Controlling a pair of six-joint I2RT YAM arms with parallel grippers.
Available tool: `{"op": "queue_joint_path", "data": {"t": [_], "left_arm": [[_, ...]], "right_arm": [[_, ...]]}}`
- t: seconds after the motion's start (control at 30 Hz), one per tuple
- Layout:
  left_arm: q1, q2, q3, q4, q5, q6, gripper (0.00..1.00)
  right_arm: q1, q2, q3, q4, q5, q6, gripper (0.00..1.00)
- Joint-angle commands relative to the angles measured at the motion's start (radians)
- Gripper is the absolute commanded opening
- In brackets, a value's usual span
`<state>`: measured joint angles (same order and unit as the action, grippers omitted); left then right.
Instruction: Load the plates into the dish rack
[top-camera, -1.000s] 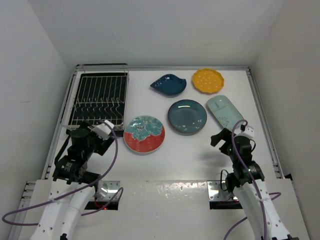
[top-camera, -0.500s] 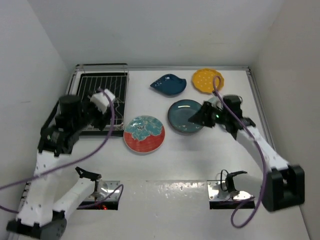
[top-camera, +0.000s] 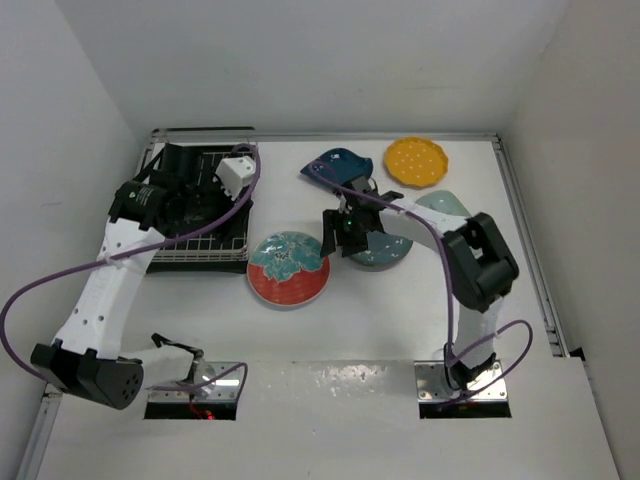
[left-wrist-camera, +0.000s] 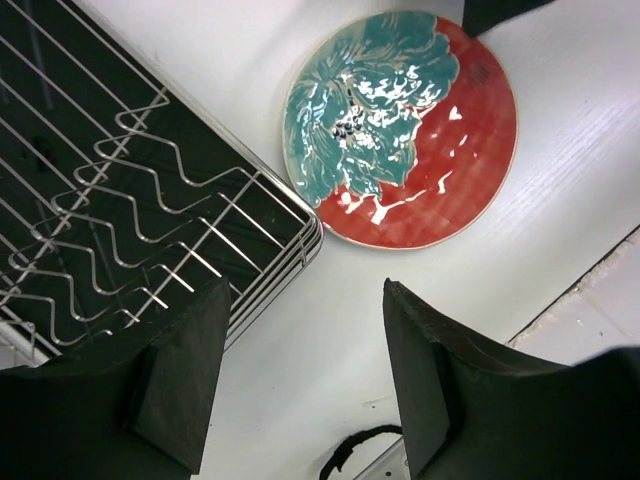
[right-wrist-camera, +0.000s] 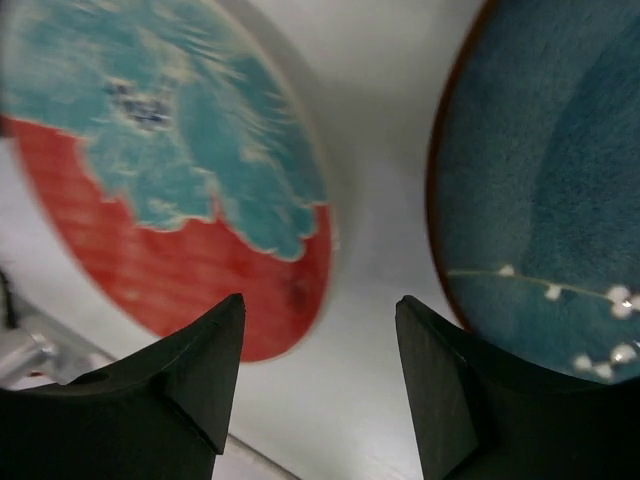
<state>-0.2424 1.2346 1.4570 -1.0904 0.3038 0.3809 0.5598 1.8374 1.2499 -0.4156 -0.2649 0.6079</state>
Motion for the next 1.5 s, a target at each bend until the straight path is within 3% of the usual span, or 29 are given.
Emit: {"op": "queue_joint_path", "data": {"t": [0.0, 0.1, 0.27, 0.3, 0.33, 0.43, 0.57, 0.67, 0.83, 0.97, 1.2, 1.3, 1.43, 1.47], "left_arm": [[0.002, -0.049, 0.011, 0.021, 0.008, 0.004, 0.67], [0.002, -0.049, 0.0, 0.03, 0.008, 0.013, 0.68], [0.002, -0.017, 0.011, 0.05, 0.017, 0.023, 0.68], [0.002, -0.005, 0.011, 0.05, 0.026, 0.023, 0.68], [0.002, 0.008, 0.02, 0.05, 0.026, 0.032, 0.68], [0.002, 0.019, 0.02, 0.06, 0.035, 0.032, 0.68], [0.002, 0.063, 0.029, 0.081, 0.076, 0.032, 0.68], [-0.011, 0.109, 0.04, 0.081, 0.129, 0.042, 0.69], [-0.063, 0.21, 0.081, 0.125, 0.236, 0.042, 0.78], [-0.086, 0.337, 0.118, 0.165, 0.255, 0.027, 0.82], [-0.095, 0.401, 0.149, 0.208, 0.307, 0.015, 0.82], [-0.086, 0.401, 0.14, 0.208, 0.334, 0.024, 0.73], [-0.061, 0.391, 0.14, 0.172, 0.418, 0.042, 0.35], [-0.049, 0.382, 0.14, 0.172, 0.449, 0.042, 0.12]], "right_arm": [[0.04, 0.092, 0.049, -0.098, 0.035, -0.03, 0.62], [0.045, 0.134, 0.013, -0.022, -0.067, -0.019, 0.62], [0.019, 0.197, -0.038, 0.129, -0.172, 0.055, 0.45], [-0.006, 0.201, -0.058, 0.161, -0.194, 0.062, 0.39], [-0.011, 0.198, -0.067, 0.179, -0.206, 0.067, 0.25], [-0.058, 0.183, -0.113, 0.218, -0.241, 0.064, 0.0], [-0.115, 0.076, -0.121, 0.132, -0.246, -0.029, 0.0], [-0.136, -0.042, -0.11, 0.054, -0.255, -0.196, 0.0], [-0.141, -0.268, -0.116, 0.047, -0.385, -0.399, 0.0], [-0.141, -0.381, -0.116, 0.115, -0.437, -0.418, 0.0], [-0.19, -0.448, -0.113, 0.225, -0.576, -0.352, 0.0], [-0.207, -0.48, -0.125, 0.276, -0.608, -0.326, 0.0], [-0.225, -0.483, -0.159, 0.408, -0.623, -0.245, 0.0], [-0.227, -0.477, -0.164, 0.408, -0.62, -0.232, 0.0]]}}
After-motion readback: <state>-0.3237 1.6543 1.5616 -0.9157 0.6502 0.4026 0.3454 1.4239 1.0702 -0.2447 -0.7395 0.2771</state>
